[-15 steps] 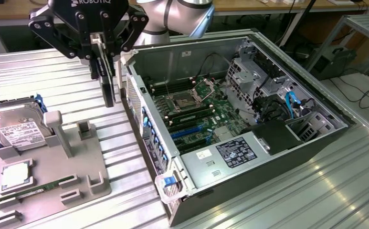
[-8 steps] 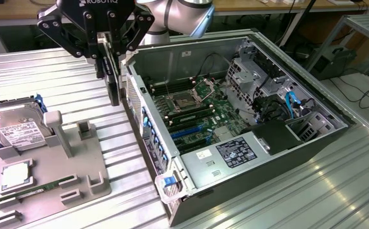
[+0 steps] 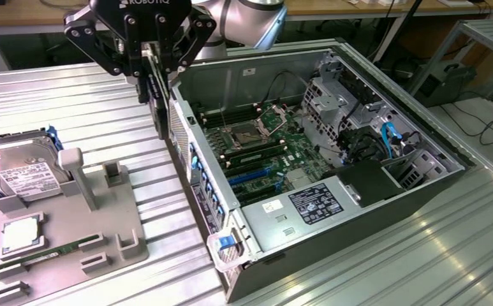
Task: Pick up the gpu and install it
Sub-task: 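Pick up the gpu and move the gpu toward the slot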
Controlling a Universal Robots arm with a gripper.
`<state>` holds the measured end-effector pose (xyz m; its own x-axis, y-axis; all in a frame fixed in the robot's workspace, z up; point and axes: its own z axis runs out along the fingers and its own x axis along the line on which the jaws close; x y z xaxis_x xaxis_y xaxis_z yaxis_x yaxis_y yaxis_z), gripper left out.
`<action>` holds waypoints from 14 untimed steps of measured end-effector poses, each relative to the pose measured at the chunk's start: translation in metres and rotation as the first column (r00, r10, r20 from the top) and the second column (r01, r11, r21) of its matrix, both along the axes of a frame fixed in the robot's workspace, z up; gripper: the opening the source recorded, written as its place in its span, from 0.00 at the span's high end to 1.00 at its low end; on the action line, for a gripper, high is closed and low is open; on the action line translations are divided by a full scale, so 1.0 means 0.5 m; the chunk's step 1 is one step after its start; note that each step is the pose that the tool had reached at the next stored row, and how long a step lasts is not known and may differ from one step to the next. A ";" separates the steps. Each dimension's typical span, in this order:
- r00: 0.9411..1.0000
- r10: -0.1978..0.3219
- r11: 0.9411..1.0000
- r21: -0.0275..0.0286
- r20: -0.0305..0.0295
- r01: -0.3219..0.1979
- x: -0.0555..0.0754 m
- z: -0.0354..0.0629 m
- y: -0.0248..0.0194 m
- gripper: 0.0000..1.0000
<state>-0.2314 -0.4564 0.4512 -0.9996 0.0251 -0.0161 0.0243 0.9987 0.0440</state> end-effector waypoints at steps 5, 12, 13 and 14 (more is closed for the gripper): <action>1.000 0.000 1.000 0.000 0.000 0.000 0.010 0.000 0.0001 0.72; 1.000 0.000 1.000 0.000 0.000 0.000 0.027 0.000 0.0000 0.72; 1.000 0.000 1.000 0.000 0.000 0.000 0.029 0.000 0.0000 0.72; 1.000 0.000 1.000 0.000 0.000 0.000 0.033 0.000 0.0000 0.72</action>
<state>-0.2149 -0.4564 0.4513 -0.9996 0.0251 -0.0160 0.0243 0.9987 0.0440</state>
